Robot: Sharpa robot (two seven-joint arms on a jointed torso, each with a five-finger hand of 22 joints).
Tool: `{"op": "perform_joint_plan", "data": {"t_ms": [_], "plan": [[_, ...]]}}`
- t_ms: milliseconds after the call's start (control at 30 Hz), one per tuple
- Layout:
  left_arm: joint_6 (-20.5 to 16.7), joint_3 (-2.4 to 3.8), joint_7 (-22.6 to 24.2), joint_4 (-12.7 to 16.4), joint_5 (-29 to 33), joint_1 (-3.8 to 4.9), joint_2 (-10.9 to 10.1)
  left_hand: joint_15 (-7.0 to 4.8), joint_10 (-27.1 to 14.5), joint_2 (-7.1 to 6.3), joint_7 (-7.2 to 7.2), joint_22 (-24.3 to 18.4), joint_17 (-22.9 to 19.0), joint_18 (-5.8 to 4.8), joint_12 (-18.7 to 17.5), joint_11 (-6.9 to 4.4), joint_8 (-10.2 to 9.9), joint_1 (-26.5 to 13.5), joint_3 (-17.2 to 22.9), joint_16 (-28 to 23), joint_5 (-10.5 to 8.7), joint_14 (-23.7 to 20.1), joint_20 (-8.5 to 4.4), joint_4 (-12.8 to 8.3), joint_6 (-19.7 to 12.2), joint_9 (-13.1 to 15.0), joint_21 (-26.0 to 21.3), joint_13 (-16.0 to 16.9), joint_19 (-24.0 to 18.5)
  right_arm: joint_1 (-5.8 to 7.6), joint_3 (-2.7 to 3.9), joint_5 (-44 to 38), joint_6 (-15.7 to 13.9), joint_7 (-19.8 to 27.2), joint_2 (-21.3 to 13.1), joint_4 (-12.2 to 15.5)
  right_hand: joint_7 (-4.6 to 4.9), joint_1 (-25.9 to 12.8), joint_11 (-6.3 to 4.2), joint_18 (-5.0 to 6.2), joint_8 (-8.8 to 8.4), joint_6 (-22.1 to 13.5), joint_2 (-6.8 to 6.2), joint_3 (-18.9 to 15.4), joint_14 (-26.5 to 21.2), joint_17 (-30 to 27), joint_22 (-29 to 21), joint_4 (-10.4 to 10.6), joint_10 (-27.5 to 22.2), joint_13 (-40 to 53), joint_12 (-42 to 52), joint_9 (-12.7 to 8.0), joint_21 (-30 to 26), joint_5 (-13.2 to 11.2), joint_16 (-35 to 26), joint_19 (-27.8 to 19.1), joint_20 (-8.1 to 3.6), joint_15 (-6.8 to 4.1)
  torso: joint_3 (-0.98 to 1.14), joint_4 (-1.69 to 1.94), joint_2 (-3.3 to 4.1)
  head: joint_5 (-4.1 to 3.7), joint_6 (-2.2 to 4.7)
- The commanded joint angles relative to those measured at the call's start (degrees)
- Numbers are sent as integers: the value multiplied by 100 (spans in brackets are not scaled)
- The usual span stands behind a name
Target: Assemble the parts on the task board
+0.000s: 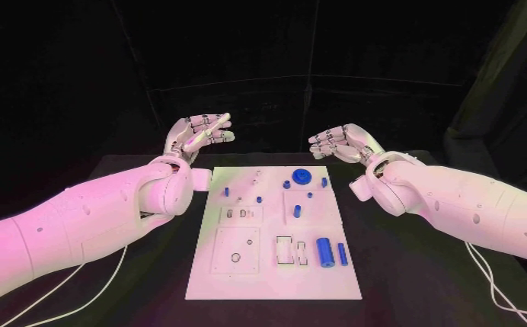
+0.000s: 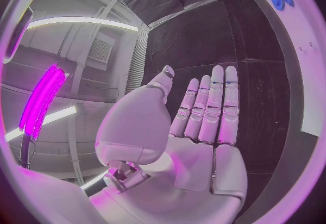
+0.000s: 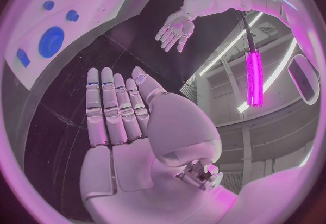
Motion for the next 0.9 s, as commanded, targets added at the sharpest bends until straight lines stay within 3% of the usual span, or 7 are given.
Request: {"op": "perform_joint_plan", "data": {"t_ms": [33,200,267,367,600,667,900], "plan": [[145,5,-44,181,-266,11,-119,-71,202,19,-35,0,85,88,43,-56,15,82,6,74,29,221,-64,-50,112,-9,56,19,190,104,5,-1180,23,-239,7,-11,-106,19,-162,120,-61,485,-187,287,845,75,73,-42,656,17,-158,15,305,-11,71,632,-260,-244,-12,17,150,-19,51],[241,4,-140,637,-441,13,-446,-197,593,35,-112,8,283,83,82,-168,13,126,-12,182,32,558,-198,-109,332,-17,142,64,511,330,7,-2522,230,-714,10,51,-191,-46,-299,120,-93,647,-394,263,1446,206,332,-30,934,41,-190,21,873,58,254,1404,-519,-438,-27,13,313,-46,118],[283,4,-172,824,-513,13,-559,-213,656,39,-120,2,329,81,68,-182,2,134,-17,189,33,596,-216,-122,375,-22,145,70,555,408,8,-3049,363,-942,19,101,-252,-45,-381,135,-119,676,-452,242,2206,486,467,-23,1061,58,-180,17,1149,81,795,1729,-684,-604,-34,18,380,-63,141],[331,4,-206,1062,-575,13,-688,-220,682,39,-125,-3,357,79,53,-187,-10,138,-21,189,32,612,-225,-130,392,-27,143,71,576,492,9,-3737,537,-1240,60,153,-295,-104,-481,96,-199,732,-525,273,2221,1078,684,-21,1203,64,-252,13,1539,136,1776,1954,-826,-673,-44,29,463,-95,162],[416,3,-254,1370,-623,11,-823,-213,638,29,-110,-24,427,71,-50,-169,-85,145,-38,167,32,612,-231,-157,363,-57,122,51,605,565,11,-4970,836,-1784,235,201,-330,-283,-464,79,-359,624,-616,372,2200,1898,1002,6,1114,57,-387,4,2072,118,2934,2108,-837,-708,-54,55,650,-131,188],[437,3,-267,1411,-628,10,-845,-208,620,28,-104,-31,446,69,-80,-161,-105,145,-43,156,32,605,-229,-163,355,-65,113,44,606,572,11,-5245,891,-1907,289,212,-373,-354,-481,70,-368,538,-637,389,2242,2797,1119,30,1063,62,-377,3,2277,86,3792,2229,-818,-720,-54,57,682,-130,174],[502,1,-316,1518,-633,8,-917,-205,612,29,-102,-36,457,68,-97,-159,-116,146,-46,151,33,602,-227,-167,353,-69,108,40,608,580,15,-5748,969,-2158,414,252,-385,-473,-455,-168,-353,428,-719,478,2235,4776,3217,70,784,79,-368,15,4109,-27,5675,2540,-786,-702,-50,62,783,-138,206]]}}
